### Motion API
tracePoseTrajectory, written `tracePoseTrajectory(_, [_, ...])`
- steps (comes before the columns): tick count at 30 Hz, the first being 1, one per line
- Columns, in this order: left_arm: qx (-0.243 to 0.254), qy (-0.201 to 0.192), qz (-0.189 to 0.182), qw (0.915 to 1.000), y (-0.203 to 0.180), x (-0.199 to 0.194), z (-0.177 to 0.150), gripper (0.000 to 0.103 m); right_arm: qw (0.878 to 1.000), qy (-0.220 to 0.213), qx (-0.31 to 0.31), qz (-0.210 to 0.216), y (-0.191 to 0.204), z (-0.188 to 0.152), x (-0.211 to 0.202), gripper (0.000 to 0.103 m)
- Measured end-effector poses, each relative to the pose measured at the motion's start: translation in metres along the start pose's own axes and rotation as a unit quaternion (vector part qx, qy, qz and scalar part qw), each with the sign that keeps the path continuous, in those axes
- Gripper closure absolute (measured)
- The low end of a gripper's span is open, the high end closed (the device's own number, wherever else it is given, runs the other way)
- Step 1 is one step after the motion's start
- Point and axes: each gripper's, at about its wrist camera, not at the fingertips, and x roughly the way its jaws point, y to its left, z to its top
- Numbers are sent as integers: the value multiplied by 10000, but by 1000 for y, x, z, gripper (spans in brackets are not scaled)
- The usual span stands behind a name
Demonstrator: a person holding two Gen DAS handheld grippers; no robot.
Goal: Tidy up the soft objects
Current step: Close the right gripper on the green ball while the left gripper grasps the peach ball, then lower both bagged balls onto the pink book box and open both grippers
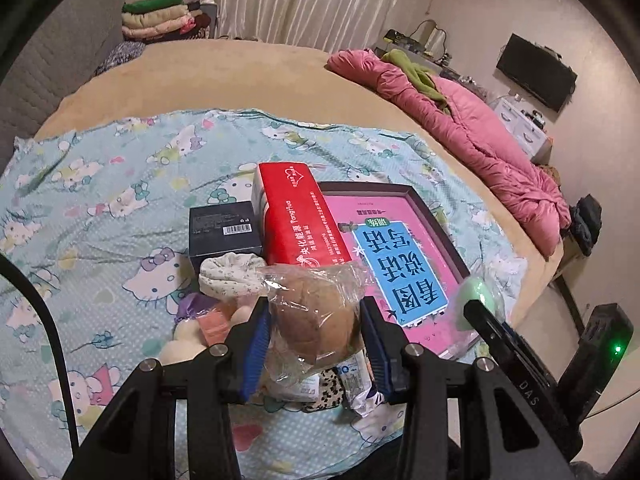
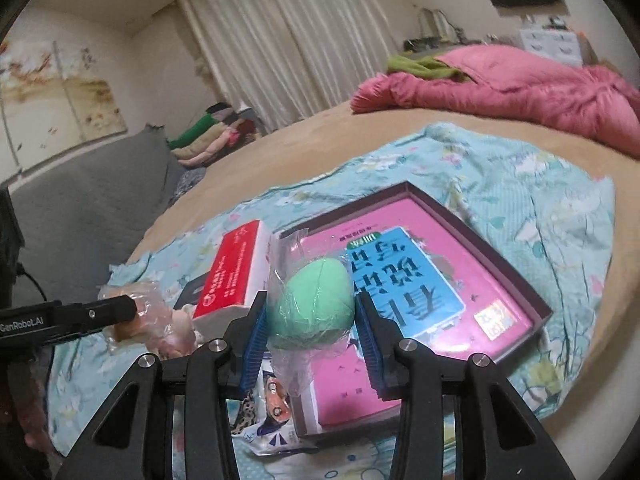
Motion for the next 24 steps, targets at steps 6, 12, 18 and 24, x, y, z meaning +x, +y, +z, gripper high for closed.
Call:
tracePoseTrajectory(6, [116,-19,-139,9998,-5,17,-1,58,9999,101,4,68,-1,-1,4,59])
tracePoseTrajectory(12, [297,-65,-105,9995,-16,39,1,58,9997,208,-17,80,0,-3,10,58])
tracePoseTrajectory(18, [407,-184,54,9990,-20,53,11,58,9996,254,-17,105,0,-4,13,58])
tracePoseTrajectory(24, [411,-222,-113,9988,-26,59,24,58,9997,240,102,35,-6,-4,14,58])
